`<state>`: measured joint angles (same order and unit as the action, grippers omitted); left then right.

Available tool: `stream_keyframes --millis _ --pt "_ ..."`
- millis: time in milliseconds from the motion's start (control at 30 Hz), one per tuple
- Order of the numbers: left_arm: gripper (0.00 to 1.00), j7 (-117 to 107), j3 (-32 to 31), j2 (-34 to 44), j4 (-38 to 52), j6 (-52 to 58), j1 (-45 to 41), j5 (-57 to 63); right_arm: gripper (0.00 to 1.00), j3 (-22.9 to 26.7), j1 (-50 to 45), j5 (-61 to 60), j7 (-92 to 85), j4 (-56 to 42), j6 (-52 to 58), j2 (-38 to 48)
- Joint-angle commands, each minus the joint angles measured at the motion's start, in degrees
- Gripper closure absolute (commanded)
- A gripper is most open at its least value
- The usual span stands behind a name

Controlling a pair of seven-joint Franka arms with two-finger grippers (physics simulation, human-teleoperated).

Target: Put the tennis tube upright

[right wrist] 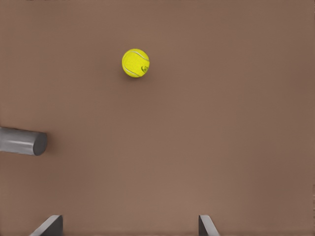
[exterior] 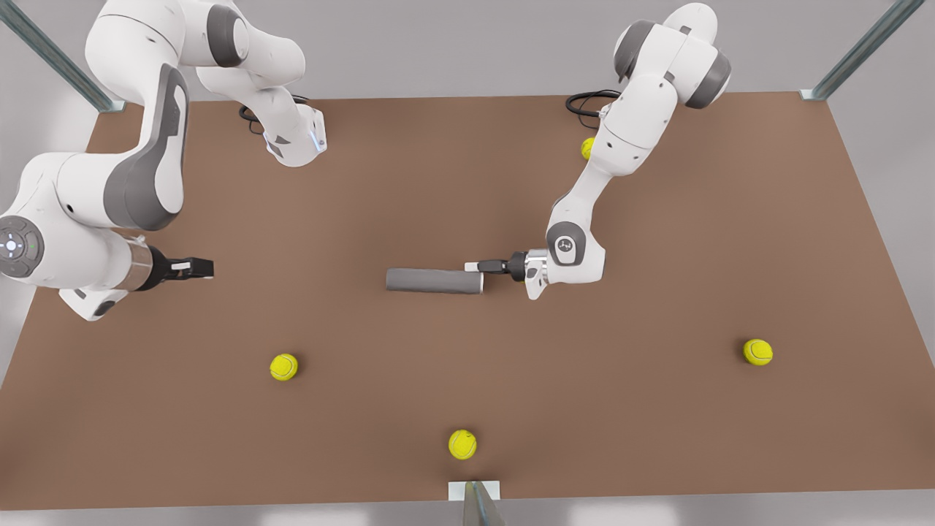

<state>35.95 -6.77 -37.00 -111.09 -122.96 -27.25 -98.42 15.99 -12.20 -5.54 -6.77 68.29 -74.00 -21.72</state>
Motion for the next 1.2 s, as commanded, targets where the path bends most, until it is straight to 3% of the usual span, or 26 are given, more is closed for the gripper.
stream_keyframes --millis 0,600,1167 --pt "0.0 0.0 0.0 0.0 0.0 0.0 0.0 0.07 0.0 0.01 0.07 0.0 -0.08 0.0 0.0 0.01" --pt "0.0 1.85 2.81 -0.26 -0.7 0.44 1.23 4.65 0.0 -1.84 -3.71 -5.63 -0.17 0.88 -0.44 -3.68" --pt "0.0 1.85 2.81 -4.66 6.77 0.35 1.58 5.35 0.0 -1.93 -3.89 -5.89 -1.66 0.79 0.0 -3.6"
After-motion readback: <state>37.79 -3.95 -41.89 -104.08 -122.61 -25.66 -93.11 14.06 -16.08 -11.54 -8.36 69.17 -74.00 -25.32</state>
